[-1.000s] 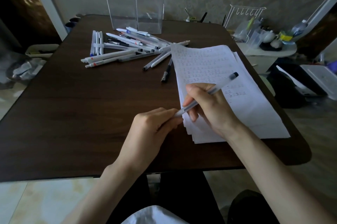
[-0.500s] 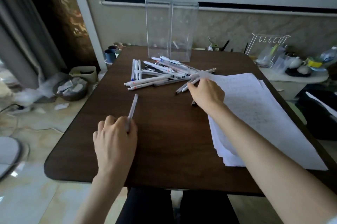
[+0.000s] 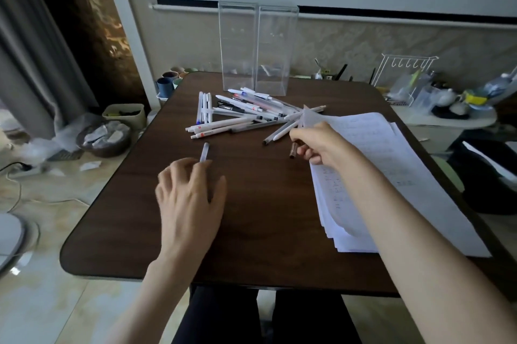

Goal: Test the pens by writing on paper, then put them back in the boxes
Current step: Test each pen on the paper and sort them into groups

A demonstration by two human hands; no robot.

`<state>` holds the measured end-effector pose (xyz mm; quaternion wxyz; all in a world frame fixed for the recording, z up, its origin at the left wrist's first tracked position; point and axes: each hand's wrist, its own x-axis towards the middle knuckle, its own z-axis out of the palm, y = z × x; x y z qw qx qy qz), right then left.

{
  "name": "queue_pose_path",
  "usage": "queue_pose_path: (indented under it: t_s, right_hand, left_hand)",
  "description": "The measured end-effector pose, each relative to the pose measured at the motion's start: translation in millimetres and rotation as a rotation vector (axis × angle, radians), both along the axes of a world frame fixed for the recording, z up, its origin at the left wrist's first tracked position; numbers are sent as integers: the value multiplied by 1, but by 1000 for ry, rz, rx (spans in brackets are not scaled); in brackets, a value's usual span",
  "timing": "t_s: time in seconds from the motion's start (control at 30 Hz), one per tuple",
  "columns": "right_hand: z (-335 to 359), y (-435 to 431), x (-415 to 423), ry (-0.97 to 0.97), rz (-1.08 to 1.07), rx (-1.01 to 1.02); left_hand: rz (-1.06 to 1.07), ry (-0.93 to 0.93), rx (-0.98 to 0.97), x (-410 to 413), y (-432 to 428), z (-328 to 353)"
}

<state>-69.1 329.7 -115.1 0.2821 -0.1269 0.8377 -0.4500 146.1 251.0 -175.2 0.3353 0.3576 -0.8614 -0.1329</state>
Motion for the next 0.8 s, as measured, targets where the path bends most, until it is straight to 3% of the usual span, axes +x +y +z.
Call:
queue_pose_path:
  t_s: [0.17, 0.33, 0.47, 0.57, 0.8]
  right_hand:
    - [4, 68, 12, -203, 304, -321]
    - [-13, 116, 11, -87, 301, -403]
    - [-34, 127, 15, 62, 217, -513]
    - [-44, 129, 16, 158, 267, -578]
    - [-47, 130, 12, 80, 318, -677]
  left_hand:
    - [-458, -9, 129, -42, 31, 13]
    - [-718, -44, 196, -89, 59, 12]
    - [-779, -151, 252, -103, 69, 2]
    - [-878, -163, 278, -102, 70, 1]
    - [-824, -108, 176, -95, 71, 7]
